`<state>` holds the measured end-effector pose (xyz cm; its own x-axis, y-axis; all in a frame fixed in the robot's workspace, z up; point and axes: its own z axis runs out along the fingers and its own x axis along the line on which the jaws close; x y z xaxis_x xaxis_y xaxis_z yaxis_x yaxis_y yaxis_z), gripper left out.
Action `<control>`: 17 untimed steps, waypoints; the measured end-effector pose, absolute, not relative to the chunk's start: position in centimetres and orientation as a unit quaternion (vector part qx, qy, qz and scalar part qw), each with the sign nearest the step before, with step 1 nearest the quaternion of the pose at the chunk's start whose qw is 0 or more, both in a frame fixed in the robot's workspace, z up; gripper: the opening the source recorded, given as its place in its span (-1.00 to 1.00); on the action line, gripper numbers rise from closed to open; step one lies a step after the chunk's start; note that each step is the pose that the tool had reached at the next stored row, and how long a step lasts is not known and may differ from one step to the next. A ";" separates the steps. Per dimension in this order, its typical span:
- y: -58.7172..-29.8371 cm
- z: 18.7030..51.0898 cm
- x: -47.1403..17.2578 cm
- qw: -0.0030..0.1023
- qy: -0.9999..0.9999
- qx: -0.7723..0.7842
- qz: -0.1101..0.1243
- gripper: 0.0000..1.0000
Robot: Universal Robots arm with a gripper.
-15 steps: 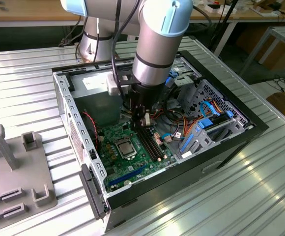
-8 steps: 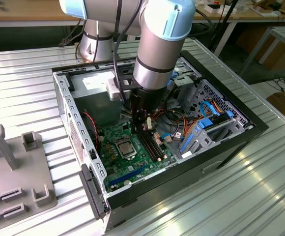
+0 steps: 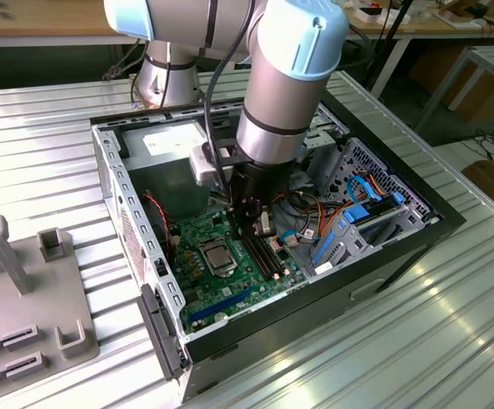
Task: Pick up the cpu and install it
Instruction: 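Install the first cpu locking lever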
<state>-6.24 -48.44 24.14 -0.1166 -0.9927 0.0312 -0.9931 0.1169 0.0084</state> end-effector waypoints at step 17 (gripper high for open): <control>-49.1 23.2 -6.2 0.015 -0.739 0.674 0.008 -0.79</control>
<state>-6.23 -49.08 23.21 -0.0910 -0.9953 0.0320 -0.9958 0.0913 0.0084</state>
